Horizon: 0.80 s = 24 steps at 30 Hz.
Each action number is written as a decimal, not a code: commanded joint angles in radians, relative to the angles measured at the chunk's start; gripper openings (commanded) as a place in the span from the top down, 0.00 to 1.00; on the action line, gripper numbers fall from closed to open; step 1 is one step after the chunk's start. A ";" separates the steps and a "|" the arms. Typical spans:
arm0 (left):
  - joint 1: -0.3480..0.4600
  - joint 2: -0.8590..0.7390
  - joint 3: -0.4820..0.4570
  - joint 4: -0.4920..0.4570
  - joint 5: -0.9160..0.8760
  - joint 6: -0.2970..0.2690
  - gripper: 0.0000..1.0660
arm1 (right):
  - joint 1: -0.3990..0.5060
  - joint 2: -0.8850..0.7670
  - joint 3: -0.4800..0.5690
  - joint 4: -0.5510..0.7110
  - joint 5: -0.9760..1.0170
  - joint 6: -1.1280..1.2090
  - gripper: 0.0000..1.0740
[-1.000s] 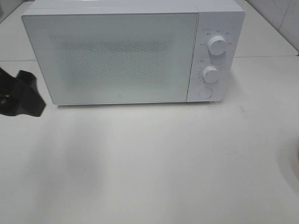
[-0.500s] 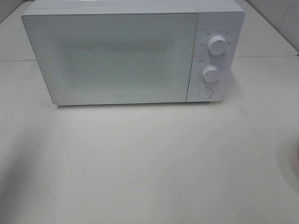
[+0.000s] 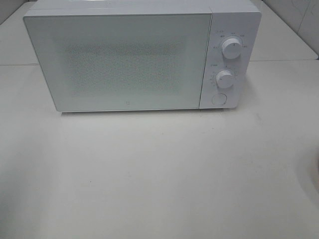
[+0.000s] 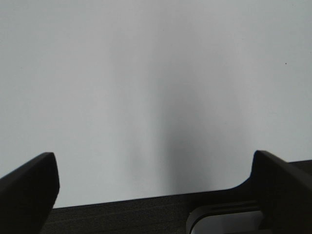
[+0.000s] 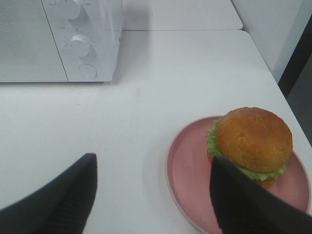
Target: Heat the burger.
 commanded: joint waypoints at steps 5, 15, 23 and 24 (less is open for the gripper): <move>0.002 -0.107 0.079 -0.011 0.013 0.004 0.06 | -0.006 -0.027 0.001 0.001 -0.008 -0.015 0.41; 0.002 -0.196 0.082 -0.023 0.014 0.003 0.06 | -0.006 -0.027 0.001 0.001 -0.008 -0.015 0.41; 0.002 -0.353 0.082 -0.028 0.014 0.003 0.06 | -0.006 -0.027 0.001 0.001 -0.008 -0.015 0.41; 0.002 -0.383 0.082 -0.028 0.014 0.003 0.06 | -0.006 -0.027 0.001 0.001 -0.008 -0.015 0.41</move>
